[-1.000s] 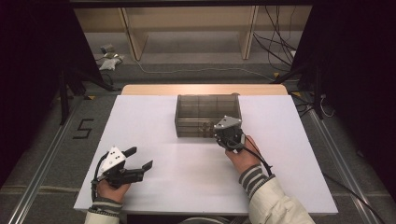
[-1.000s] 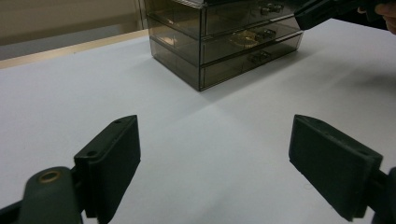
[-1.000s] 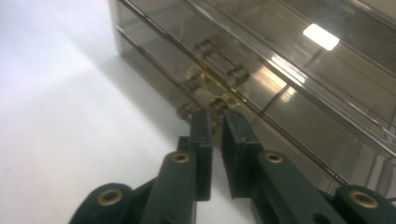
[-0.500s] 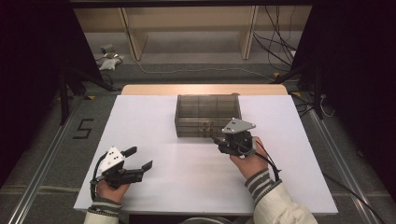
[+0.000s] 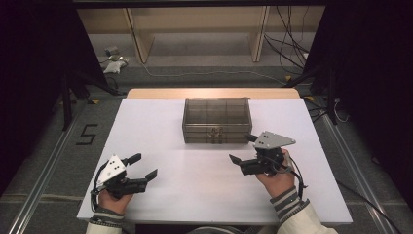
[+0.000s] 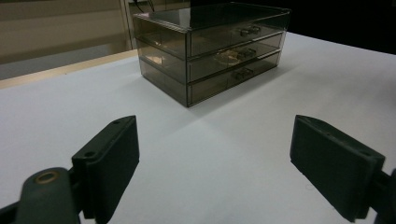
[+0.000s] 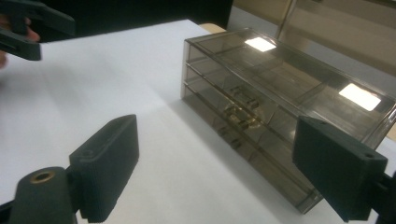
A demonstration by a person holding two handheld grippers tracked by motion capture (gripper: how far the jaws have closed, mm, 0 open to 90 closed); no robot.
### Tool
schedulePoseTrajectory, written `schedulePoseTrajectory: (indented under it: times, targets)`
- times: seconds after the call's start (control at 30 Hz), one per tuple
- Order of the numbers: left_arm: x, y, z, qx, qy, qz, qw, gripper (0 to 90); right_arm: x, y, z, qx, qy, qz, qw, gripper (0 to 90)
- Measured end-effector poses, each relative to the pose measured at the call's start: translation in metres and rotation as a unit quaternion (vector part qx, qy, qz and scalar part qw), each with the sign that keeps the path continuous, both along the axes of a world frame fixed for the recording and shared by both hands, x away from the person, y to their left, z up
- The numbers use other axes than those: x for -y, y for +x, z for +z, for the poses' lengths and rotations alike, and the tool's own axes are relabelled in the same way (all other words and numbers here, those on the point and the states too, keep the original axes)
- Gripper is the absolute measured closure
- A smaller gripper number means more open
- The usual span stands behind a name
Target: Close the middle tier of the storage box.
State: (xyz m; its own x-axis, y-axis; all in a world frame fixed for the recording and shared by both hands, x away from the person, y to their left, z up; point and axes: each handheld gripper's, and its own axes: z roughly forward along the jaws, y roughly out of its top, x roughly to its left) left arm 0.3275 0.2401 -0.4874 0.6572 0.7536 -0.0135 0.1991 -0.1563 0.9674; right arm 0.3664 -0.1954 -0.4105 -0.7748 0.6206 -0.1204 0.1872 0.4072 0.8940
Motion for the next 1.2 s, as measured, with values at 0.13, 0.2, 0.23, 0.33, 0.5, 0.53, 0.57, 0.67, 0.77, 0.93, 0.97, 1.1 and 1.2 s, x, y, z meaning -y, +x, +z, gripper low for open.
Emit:
schedulePoseTrajectory:
  times: [0.13, 0.2, 0.23, 0.33, 0.5, 0.53, 0.57, 0.67, 0.77, 0.93, 0.97, 1.1, 1.2]
  targets:
    - [0.0, -0.001, 0.0, 0.002, 0.001, -0.001, 1.0, 15.5, 0.017, -0.006, -0.002, -0.003, 0.017, -0.006, 0.9998, 15.1]
    - [0.0, -0.001, 0.0, 0.0, 0.0, -0.001, 1.0, 15.5, 0.024, -0.008, -0.004, -0.001, 0.022, -0.007, 0.9997, 14.3]
    - [0.0, -0.002, 0.0, 0.0, -0.004, -0.001, 1.0, 15.5, 0.029, -0.01, -0.006, 0.001, 0.024, -0.007, 0.9997, 13.5]
    - [-0.002, -0.002, 0.0, 0.001, -0.014, -0.003, 0.9999, 15.5, 0.04, -0.014, -0.011, -0.003, 0.034, 0.0, 0.9994, 12.2]
    - [-0.003, -0.005, 0.0, 0.003, -0.017, -0.002, 0.9998, 15.5, 0.055, -0.021, -0.02, -0.006, 0.036, 0.008, 0.9993, 10.9]
    - [-0.003, -0.006, 0.0, 0.003, -0.017, -0.002, 0.9999, 15.5, 0.058, -0.023, -0.022, -0.007, 0.033, 0.008, 0.9994, 10.8]
    - [-0.004, -0.006, -0.001, 0.003, -0.017, -0.002, 0.9999, 15.5, 0.061, -0.024, -0.025, -0.005, 0.029, 0.004, 0.9996, 10.5]
    - [-0.003, -0.006, -0.002, 0.001, -0.015, 0.0, 0.9999, 15.5, 0.069, -0.028, -0.032, -0.009, 0.023, -0.003, 0.9997, 9.1]
    - [-0.003, -0.008, -0.003, 0.002, -0.01, 0.0, 1.0, 15.5, 0.075, -0.029, -0.039, -0.019, 0.02, -0.007, 0.9996, 7.0]
    - [-0.002, -0.01, -0.006, 0.001, -0.006, 0.0, 1.0, 15.5, 0.085, -0.034, -0.056, -0.022, 0.013, -0.018, 0.9995, 6.5]
    - [-0.002, -0.01, -0.007, -0.001, -0.006, 0.0, 1.0, 15.5, 0.086, -0.034, -0.058, -0.022, 0.015, -0.018, 0.9995, 6.2]
    - [-0.002, -0.013, -0.012, 0.001, -0.005, 0.002, 1.0, 15.5, 0.093, -0.035, -0.07, -0.034, 0.02, -0.021, 0.999, 4.3]
    - [-0.003, -0.016, -0.016, 0.006, -0.001, 0.008, 0.9999, 15.5, 0.097, -0.039, -0.074, -0.034, 0.026, -0.024, 0.9988, 4.1]
